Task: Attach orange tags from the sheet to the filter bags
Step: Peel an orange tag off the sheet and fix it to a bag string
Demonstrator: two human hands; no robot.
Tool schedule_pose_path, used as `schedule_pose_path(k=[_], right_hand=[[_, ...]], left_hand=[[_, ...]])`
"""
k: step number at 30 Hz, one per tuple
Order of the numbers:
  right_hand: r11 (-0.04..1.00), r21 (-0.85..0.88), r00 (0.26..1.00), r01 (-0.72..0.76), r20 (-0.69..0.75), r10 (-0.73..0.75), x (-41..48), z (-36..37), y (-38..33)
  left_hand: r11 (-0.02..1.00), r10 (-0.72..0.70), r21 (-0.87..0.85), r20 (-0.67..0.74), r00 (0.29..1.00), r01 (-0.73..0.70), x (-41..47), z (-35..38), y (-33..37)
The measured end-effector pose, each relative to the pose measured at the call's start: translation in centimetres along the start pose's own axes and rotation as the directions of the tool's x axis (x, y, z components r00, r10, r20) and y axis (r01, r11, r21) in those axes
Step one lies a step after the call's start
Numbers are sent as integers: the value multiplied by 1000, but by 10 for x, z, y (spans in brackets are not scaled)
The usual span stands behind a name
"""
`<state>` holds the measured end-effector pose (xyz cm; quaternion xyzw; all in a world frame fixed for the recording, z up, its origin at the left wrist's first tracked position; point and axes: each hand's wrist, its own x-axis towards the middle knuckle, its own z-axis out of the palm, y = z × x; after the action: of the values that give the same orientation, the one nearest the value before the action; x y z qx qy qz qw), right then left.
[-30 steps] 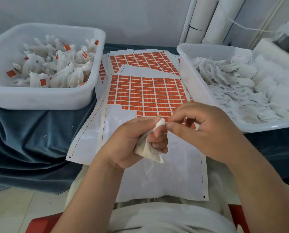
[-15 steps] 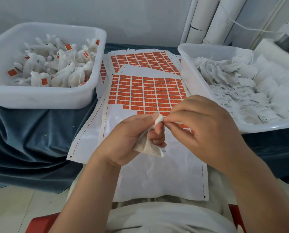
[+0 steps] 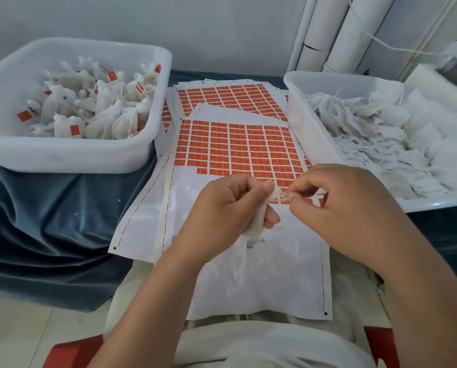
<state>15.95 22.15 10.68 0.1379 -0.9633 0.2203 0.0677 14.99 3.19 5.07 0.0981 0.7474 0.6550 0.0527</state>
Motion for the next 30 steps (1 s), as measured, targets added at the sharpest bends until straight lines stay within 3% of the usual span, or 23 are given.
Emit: schedule_pose_path(k=[6, 12, 18, 21, 25, 27, 30], right_hand=[[998, -68, 999, 11, 36, -8, -1, 10, -4], [962, 262, 981, -80, 193, 29, 7, 2, 8], [842, 508, 949, -181, 316, 13, 11, -2, 20], [813, 548, 936, -199, 351, -7, 12, -2, 23], [861, 478, 918, -176, 395, -31, 13, -1, 24], [777, 592, 912, -215, 407, -57, 14, 1, 25], [555, 775, 918, -303, 393, -47, 20, 13, 28]], left_hand=[[996, 75, 55, -127, 989, -69, -1, 12, -2], [972, 133, 214, -185, 974, -92, -1, 13, -3], [997, 53, 63, -7, 999, -52, -3, 10, 2], [995, 89, 49, -92, 992, -85, -3, 9, 4], [999, 8, -49, -186, 983, -17, -2, 9, 5], [999, -24, -27, -162, 986, 20, -1, 10, 4], [996, -62, -63, -104, 993, 56, -2, 13, 3]])
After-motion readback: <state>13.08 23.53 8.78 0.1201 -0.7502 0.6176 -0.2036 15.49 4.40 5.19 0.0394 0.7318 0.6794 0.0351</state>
